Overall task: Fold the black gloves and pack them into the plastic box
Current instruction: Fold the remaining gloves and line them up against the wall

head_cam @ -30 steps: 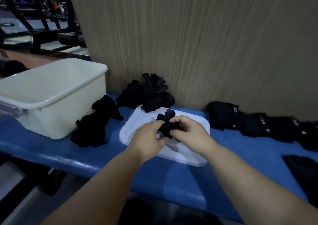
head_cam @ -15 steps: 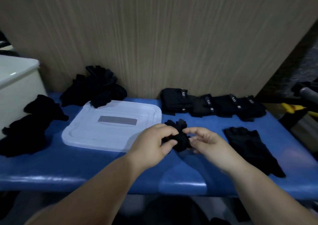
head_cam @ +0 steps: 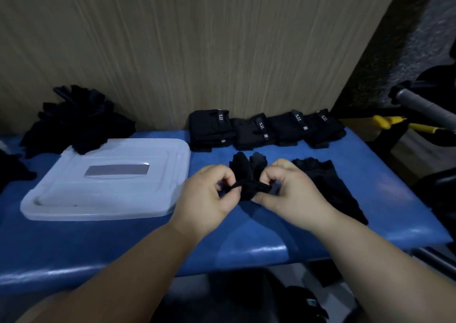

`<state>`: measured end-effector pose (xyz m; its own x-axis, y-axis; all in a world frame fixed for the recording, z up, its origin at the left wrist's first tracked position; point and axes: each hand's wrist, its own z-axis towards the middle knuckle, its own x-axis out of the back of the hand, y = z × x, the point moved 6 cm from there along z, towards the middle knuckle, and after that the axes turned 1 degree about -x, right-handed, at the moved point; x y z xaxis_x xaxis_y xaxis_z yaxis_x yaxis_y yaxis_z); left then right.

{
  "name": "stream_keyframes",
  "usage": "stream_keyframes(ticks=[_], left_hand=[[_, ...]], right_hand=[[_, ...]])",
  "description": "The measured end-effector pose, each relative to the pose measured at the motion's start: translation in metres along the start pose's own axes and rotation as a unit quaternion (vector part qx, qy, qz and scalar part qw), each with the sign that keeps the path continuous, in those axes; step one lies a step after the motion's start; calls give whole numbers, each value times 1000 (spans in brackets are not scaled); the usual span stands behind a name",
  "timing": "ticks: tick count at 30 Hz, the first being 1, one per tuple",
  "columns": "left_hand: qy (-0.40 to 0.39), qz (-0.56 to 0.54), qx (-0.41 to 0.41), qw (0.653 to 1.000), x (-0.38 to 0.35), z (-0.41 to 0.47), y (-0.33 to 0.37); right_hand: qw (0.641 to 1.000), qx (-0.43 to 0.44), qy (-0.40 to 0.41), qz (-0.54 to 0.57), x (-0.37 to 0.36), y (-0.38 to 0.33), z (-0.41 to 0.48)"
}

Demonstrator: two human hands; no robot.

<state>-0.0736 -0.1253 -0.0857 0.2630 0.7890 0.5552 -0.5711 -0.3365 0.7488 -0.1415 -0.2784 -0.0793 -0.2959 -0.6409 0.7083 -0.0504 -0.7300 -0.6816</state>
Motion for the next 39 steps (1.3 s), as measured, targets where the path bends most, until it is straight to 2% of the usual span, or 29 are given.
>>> stream_keyframes(ticks=[5, 9, 14, 19, 23, 26, 29, 33, 39], left_hand=[[0, 13, -3, 1000, -3, -3, 3], [-23, 4, 26, 999, -4, -9, -1], [-38, -32, 42, 998, 2, -13, 0], [-7, -32, 52, 998, 12, -13, -1], [15, -39, 49, 998, 18, -12, -2], [17, -47, 52, 997, 18, -10, -6], [-23, -90, 64, 994, 13, -9, -4], [-64, -205, 102, 971, 2, -11, -5], [3, -214, 137, 967, 9, -5, -10]], right_hand=[[996, 27, 90, 7, 9, -2, -3], [991, 8, 126, 35, 11, -4, -5], [985, -18, 170, -8, 10, -8, -8], [989, -39, 143, -8, 2, -14, -9], [993, -75, 68, 68, -16, -12, -8], [992, -66, 32, 103, -24, -16, -9], [983, -73, 34, 165, -23, -20, -8], [981, -82, 70, 162, -19, -18, -8], [985, -42, 39, 160, -21, -24, -12]])
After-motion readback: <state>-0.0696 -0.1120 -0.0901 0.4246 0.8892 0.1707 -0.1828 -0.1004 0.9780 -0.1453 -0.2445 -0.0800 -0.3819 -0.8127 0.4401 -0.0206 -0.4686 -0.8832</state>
